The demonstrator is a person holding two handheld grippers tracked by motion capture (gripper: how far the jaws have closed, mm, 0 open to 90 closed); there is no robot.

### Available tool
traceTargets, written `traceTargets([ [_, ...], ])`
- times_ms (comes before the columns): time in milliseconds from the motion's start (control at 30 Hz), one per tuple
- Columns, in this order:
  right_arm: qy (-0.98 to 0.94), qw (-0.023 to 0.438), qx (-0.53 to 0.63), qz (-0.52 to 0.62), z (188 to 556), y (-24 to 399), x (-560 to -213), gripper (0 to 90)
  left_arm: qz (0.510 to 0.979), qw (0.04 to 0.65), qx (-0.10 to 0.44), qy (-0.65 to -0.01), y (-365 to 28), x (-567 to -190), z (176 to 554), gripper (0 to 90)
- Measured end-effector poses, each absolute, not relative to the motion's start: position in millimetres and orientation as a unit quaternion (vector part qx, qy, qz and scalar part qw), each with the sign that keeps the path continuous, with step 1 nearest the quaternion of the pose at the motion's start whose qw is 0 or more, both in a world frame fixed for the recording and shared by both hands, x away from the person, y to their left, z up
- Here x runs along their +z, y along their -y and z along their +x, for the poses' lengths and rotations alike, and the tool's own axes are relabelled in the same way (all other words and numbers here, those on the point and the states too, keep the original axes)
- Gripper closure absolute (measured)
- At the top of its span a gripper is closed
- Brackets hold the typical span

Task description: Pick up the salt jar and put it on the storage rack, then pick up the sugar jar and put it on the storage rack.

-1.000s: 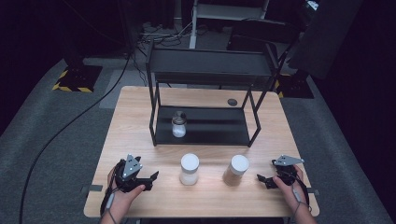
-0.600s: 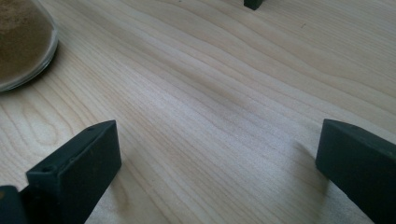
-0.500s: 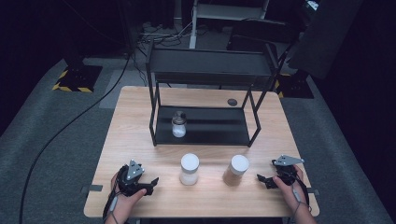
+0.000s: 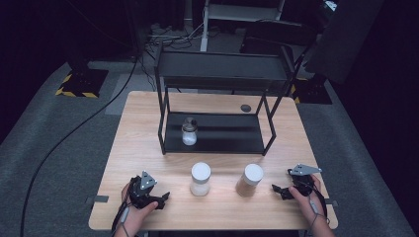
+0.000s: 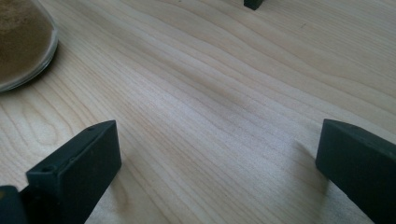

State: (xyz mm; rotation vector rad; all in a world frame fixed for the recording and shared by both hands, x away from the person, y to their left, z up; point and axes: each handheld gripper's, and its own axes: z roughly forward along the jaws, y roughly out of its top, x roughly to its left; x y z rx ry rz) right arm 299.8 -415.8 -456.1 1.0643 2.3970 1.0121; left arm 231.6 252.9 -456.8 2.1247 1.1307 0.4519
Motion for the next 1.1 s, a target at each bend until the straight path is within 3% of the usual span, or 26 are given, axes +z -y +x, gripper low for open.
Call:
traceTargets([
  [367, -0.842, 0.164, 0.355, 0.373, 300.3, 415.8, -455.7, 0.1, 0.822, 0.337, 0.168, -0.427, -253.1, -456.2, 235.5, 1.0],
  [1100, -0.842, 0.156, 0.354, 0.377, 299.6, 417.9, -451.5, 2.0, 0.822, 0.336, 0.169, -0.429, -252.0, -456.1, 235.3, 0.8],
])
